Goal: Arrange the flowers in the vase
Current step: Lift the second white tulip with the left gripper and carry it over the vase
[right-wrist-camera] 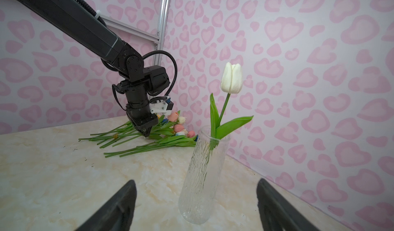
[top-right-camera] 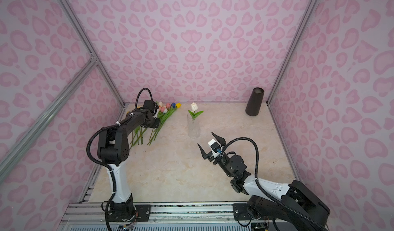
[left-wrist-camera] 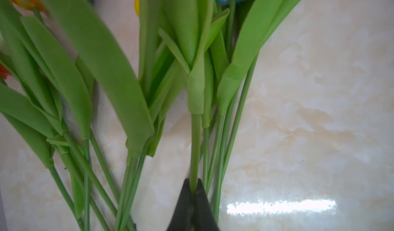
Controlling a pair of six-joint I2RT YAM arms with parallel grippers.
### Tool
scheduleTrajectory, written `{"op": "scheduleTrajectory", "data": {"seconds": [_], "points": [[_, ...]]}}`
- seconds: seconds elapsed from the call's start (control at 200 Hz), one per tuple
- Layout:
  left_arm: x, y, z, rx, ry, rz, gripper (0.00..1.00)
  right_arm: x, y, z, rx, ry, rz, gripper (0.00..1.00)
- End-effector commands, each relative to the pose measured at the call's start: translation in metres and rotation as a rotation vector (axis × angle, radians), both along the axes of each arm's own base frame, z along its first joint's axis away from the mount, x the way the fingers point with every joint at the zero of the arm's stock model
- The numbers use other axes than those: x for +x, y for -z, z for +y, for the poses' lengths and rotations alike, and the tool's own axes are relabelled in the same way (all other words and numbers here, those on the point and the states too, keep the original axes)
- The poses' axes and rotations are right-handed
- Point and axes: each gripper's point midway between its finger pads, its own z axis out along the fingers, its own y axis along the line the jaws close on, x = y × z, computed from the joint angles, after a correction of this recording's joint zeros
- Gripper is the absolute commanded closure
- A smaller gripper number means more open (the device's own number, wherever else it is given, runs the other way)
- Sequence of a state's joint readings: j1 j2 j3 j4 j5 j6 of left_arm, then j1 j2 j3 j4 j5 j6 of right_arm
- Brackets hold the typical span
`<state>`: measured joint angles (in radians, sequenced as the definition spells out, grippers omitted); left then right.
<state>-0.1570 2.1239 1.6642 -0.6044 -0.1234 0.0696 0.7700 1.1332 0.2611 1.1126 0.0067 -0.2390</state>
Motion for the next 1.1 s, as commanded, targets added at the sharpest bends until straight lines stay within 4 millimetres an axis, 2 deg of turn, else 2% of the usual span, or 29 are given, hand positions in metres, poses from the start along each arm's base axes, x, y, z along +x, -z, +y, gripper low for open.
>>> {"op": "scheduleTrajectory", "data": {"seconds": [0.0, 0.095, 0.205, 0.41, 0.61, 0.725, 0.865, 0.88, 0.985, 1.095], "points": [[-0.001, 0.003, -0.009, 0.029, 0.051, 0.026, 0.94, 0.0, 0.0, -0.001, 0.01, 0.003, -0.002, 0.13], [0.003, -0.004, -0.019, 0.003, 0.082, -0.01, 0.95, 0.001, 0.0, -0.001, 0.008, 0.006, -0.001, 0.13], [0.011, -0.024, -0.025, -0.042, 0.083, -0.077, 0.96, 0.001, 0.001, 0.0, 0.009, 0.003, 0.002, 0.13], [0.02, -0.075, -0.028, -0.086, 0.064, -0.211, 0.97, 0.001, 0.002, 0.0, 0.005, 0.006, 0.003, 0.13], [0.013, -0.125, -0.033, -0.153, 0.051, -0.33, 0.97, 0.001, 0.003, 0.0, 0.003, 0.007, 0.005, 0.13], [0.0, -0.161, -0.043, -0.242, 0.081, -0.438, 0.97, 0.002, 0.004, 0.0, 0.003, 0.008, 0.007, 0.13], [-0.026, -0.225, -0.058, -0.388, 0.149, -0.654, 0.97, 0.002, 0.005, 0.0, 0.006, 0.007, 0.009, 0.13], [-0.032, -0.224, -0.059, -0.4, 0.157, -0.661, 0.97, 0.003, 0.005, 0.0, 0.006, 0.008, 0.009, 0.13], [-0.057, -0.258, -0.063, -0.482, 0.188, -0.804, 0.97, 0.003, 0.005, 0.001, 0.011, 0.003, 0.013, 0.13], [-0.079, -0.272, -0.073, -0.563, 0.247, -0.879, 0.97, 0.003, 0.004, 0.002, 0.019, -0.003, 0.014, 0.13]]}}
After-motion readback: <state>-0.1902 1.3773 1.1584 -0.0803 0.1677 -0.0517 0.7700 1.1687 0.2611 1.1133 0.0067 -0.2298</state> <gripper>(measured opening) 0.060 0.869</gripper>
